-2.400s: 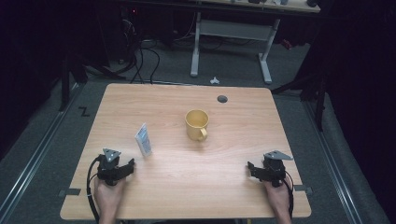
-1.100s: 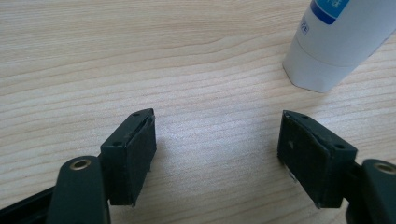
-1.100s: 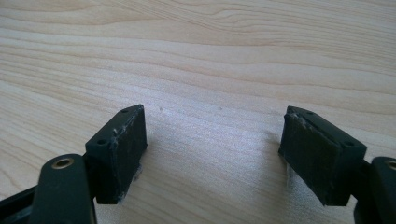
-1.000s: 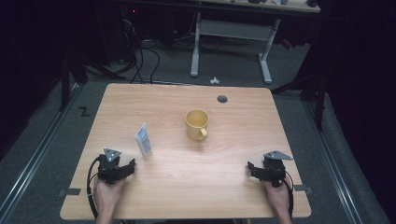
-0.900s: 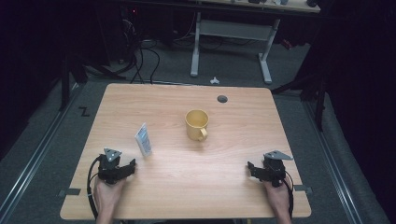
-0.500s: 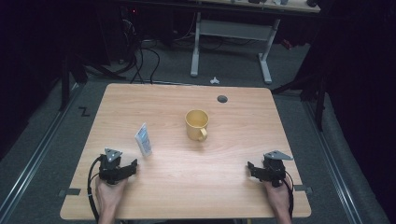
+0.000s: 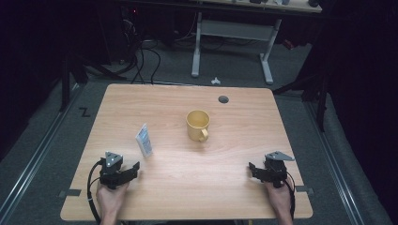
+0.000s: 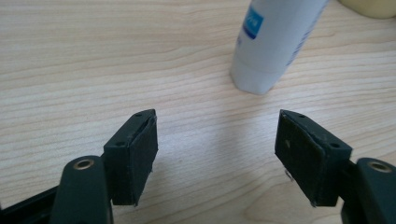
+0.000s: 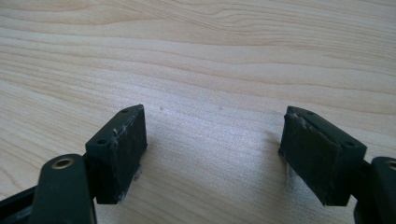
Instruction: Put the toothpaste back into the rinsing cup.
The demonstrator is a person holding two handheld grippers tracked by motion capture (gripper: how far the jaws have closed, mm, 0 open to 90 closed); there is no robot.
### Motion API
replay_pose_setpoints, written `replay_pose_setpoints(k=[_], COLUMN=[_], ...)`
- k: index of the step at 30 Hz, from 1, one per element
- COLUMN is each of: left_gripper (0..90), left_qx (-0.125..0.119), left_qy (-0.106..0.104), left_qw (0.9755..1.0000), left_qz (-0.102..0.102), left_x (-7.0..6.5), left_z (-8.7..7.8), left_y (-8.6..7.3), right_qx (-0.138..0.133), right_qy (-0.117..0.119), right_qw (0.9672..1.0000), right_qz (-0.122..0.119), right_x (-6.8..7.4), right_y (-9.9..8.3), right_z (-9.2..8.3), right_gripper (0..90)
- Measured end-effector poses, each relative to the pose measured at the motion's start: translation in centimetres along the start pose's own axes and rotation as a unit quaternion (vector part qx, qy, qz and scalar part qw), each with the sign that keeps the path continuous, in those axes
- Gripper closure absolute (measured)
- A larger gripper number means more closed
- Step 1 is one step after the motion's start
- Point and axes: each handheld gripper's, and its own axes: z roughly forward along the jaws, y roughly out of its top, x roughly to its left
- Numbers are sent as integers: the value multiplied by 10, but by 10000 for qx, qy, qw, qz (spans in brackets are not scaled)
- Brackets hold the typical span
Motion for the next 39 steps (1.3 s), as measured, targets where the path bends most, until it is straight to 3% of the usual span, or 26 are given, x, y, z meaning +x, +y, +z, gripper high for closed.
replay_pose_setpoints(k=[11,26,39], left_gripper=[314,333,351], left_qx=[-50,-64,-173], left_qy=[-102,-114,114], left_qw=[9996,9984,9976], left_qz=[272,541,657], left_x=[-19,-33,-36], left_z=[0,6,5], left_y=[7,22,40], right_qx=[1,1,1], right_qy=[1,2,2], right_qw=[10000,10000,10000], right_qz=[4,2,0], right_x=[0,0,0], right_y=[0,0,0], right_z=[0,0,0], right_gripper=[228,227,227])
